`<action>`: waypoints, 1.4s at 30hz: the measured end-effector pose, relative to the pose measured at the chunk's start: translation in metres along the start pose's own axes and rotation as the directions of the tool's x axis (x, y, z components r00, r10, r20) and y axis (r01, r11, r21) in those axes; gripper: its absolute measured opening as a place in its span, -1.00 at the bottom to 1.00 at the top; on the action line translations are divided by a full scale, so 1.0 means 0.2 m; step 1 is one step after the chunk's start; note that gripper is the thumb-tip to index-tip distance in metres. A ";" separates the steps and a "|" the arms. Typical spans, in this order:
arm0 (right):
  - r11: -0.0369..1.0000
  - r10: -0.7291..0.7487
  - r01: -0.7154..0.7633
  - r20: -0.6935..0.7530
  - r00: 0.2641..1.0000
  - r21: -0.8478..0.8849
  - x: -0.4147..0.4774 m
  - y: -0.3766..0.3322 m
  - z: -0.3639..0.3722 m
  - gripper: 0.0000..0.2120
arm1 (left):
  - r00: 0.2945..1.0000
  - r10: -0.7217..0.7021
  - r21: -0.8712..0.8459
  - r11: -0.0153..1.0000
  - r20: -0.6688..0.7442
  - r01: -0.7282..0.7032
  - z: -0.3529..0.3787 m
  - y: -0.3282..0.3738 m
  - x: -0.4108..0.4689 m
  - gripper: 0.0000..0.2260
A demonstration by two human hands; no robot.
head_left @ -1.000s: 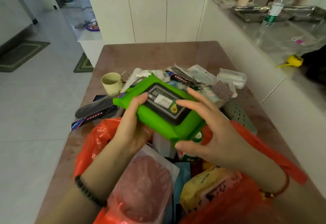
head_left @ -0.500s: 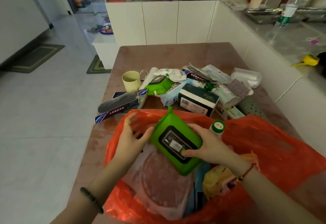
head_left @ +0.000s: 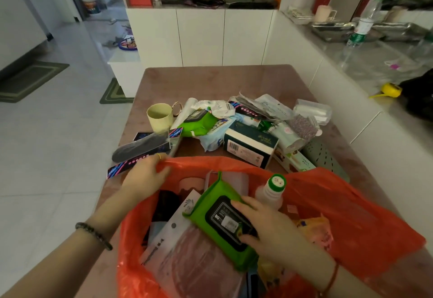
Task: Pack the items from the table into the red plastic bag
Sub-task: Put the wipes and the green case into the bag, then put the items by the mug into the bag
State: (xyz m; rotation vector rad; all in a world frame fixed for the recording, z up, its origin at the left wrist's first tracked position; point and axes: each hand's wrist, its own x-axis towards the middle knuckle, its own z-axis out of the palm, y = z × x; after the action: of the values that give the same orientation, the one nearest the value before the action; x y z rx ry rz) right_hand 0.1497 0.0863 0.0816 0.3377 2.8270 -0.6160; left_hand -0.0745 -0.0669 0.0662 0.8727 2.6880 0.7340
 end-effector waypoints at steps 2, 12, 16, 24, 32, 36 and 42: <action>0.964 0.039 -0.012 -0.098 0.994 0.265 0.04 0.03 -0.18 -0.53 | 0.999 -0.016 -0.185 0.983 -0.029 0.010 -0.05 0.03 0.05 -0.86; 0.974 0.218 -0.218 -0.010 0.976 -0.058 0.82 0.55 -0.44 -0.19 | 0.998 0.067 -0.377 0.925 0.012 -0.057 -0.03 0.26 0.25 -0.82; 0.958 0.248 -0.244 0.010 0.969 -0.150 0.91 0.63 -0.32 -0.05 | 0.993 0.098 -0.314 0.946 0.062 -0.074 0.04 0.29 0.23 -0.73; 0.999 0.040 -0.029 -0.302 0.952 0.039 0.72 0.45 -0.47 -0.20 | 0.987 -0.026 -0.801 0.580 0.159 0.144 0.00 0.38 0.20 -0.69; 0.792 -0.596 0.226 -0.635 0.492 -0.568 0.35 0.12 -0.44 -0.49 | 0.941 0.134 -0.942 0.173 0.312 0.287 -0.16 0.48 0.10 -0.41; 0.723 -0.684 0.342 -0.554 0.474 -0.600 0.25 0.05 -0.30 -0.56 | 0.942 0.084 -0.927 0.223 0.325 0.300 -0.13 0.42 -0.01 -0.68; 0.946 -0.249 0.306 -0.365 0.897 0.105 0.09 -0.13 -0.30 -0.25 | 0.984 0.112 -0.938 0.333 0.138 0.093 -0.09 0.21 -0.22 -0.48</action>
State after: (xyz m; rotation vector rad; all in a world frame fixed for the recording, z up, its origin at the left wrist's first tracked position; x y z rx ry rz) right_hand 0.1155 0.0916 0.1392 0.0678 3.2061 -0.9298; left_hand -0.0257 -0.0702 0.1063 0.5327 1.5256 1.8348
